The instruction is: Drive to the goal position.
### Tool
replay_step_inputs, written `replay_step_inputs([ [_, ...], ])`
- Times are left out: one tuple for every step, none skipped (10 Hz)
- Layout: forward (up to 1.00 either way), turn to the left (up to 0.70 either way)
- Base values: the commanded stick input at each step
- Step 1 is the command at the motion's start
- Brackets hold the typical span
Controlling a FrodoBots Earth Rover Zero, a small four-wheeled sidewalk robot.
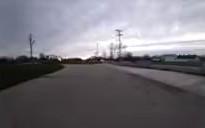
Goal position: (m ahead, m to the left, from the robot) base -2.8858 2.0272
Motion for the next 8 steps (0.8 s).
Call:
replay_step_inputs([
  [0.0, 1.0],
  [0.0, 1.0],
  [0.0, 1.0],
  [0.0, 1.0],
  [0.0, 1.0],
  [0.0, 1.0],
  [0.0, 1.0],
  [0.0, 1.0],
])
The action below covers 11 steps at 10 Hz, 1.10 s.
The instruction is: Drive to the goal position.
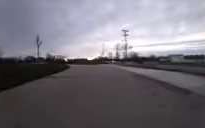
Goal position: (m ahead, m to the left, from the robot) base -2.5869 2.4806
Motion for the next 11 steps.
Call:
replay_step_inputs([
  [0.0, 1.0],
  [0.0, 1.0],
  [0.0, 1.0],
  [0.0, 0.99],
  [0.0, 0.99],
  [0.0, 1.0],
  [0.0, 1.0],
  [0.0, 1.0],
  [0.0, 1.0],
  [0.0, 1.0],
  [0.0, 1.0],
])
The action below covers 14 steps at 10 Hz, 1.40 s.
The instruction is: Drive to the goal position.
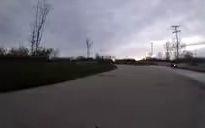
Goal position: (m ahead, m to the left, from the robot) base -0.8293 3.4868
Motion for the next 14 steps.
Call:
replay_step_inputs([
  [0.0, 1.0],
  [0.0, 1.0],
  [0.0, 1.0],
  [0.0, 1.0],
  [0.0, 1.0],
  [0.0, 1.0],
  [0.0, 1.0],
  [0.0, 1.0],
  [0.0, 1.0],
  [0.0, 1.0],
  [0.0, 1.0],
  [0.0, 1.0],
  [0.0, 1.0],
  [0.0, 1.0],
])
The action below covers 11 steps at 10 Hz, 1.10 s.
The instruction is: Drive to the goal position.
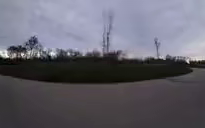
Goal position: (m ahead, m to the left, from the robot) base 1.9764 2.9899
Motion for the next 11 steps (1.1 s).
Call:
replay_step_inputs([
  [0.0, 1.0],
  [0.0, 1.0],
  [0.0, 1.0],
  [0.0, 1.0],
  [0.0, 1.0],
  [0.0, 1.0],
  [0.0, 1.0],
  [0.0, 1.0],
  [0.43, 0.74],
  [1.0, 0.4],
  [1.0, 0.4],
])
